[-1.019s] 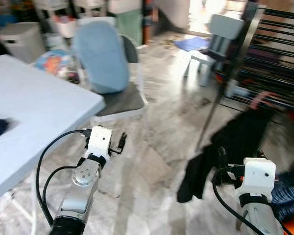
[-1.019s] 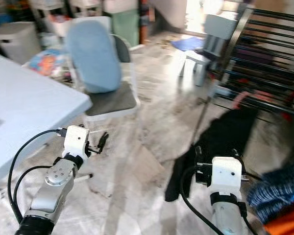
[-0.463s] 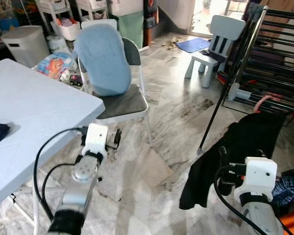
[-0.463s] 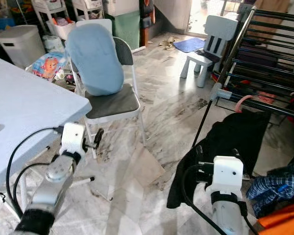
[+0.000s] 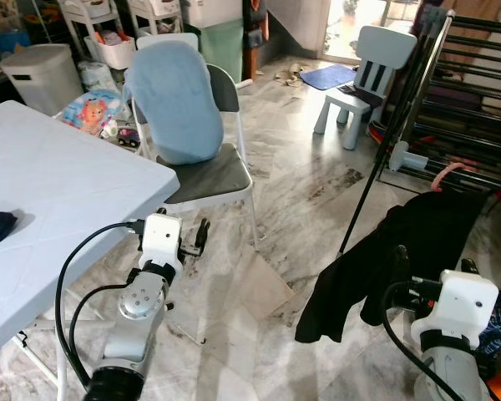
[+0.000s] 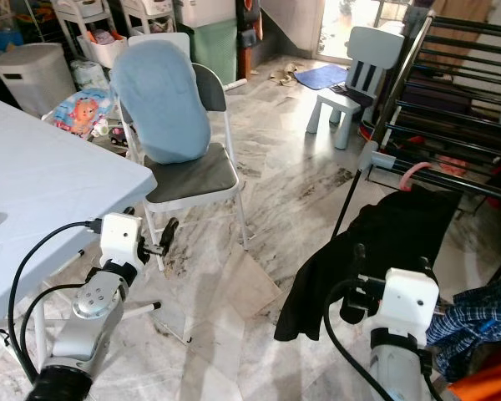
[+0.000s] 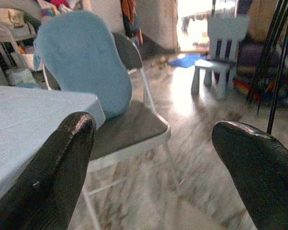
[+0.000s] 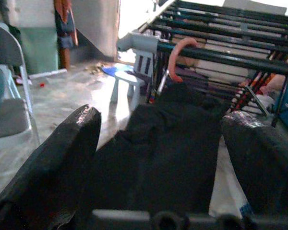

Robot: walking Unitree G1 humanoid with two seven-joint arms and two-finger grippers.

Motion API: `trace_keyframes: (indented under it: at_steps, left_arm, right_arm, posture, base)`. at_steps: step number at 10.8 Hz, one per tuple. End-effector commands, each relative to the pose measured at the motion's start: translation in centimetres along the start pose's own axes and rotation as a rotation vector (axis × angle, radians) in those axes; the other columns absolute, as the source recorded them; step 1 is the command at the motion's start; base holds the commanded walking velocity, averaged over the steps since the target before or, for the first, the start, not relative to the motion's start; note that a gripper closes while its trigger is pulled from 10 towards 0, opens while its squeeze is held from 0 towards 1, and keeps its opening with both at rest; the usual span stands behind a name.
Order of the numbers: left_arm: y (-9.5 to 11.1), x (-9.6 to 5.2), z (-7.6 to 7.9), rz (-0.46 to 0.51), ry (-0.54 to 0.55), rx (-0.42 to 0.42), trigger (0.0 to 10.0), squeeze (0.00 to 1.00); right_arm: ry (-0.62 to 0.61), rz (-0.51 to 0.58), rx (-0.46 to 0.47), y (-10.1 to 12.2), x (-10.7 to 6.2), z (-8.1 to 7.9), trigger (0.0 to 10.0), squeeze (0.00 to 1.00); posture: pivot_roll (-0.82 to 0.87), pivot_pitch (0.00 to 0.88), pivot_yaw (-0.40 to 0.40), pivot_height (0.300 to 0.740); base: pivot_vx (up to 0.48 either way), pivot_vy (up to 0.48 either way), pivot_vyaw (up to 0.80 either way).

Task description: Hang hanger

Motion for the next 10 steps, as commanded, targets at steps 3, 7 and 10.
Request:
trace_keyframes:
  at_steps: [3, 7, 10]
  left_arm:
    - [1.4, -0.2, 0.8, 0.094, -0.03, -0.032, 10.0, 0.0]
    - [1.2, 0.1, -0.5, -0.007, -0.197, 0.127, 10.0, 0.0]
    - [1.8, 1.0, 1.1, 0.004, -0.258, 0.073, 10.0, 0.0]
  right_arm:
    - [0.014, 0.016, 0.032, 0.0, 0.2, 0.0, 10.0, 0.0]
    - [0.038, -0.012, 0.034, -0.7, -0.2, 0.1, 10.0, 0.0]
    - [0.044, -0.007, 0.056, -0.7, 0.5, -0.5, 10.0, 0.0]
  posture:
    - [0.02, 0.0, -0.038, 0.74]
    - [0.06, 0.0, -0.082, 0.74]
    - [0.05, 0.0, -0.044, 0.74]
  base:
    - [0.0, 0.0, 0.0]
    - [0.0, 0.0, 0.0]
    - [0.0, 0.0, 0.0]
Point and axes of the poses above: a point about 5 cm out from each wrist's last joint towards the gripper, its own x axis pointing out of the wrist towards the gripper, its own y axis along the axis of the wrist's last joint, z = x × y, the point moved 2 cm from there along x, pointing out of the wrist towards the gripper, and after that the axes turned 9 degrees about -x, right-handed, at the moved point
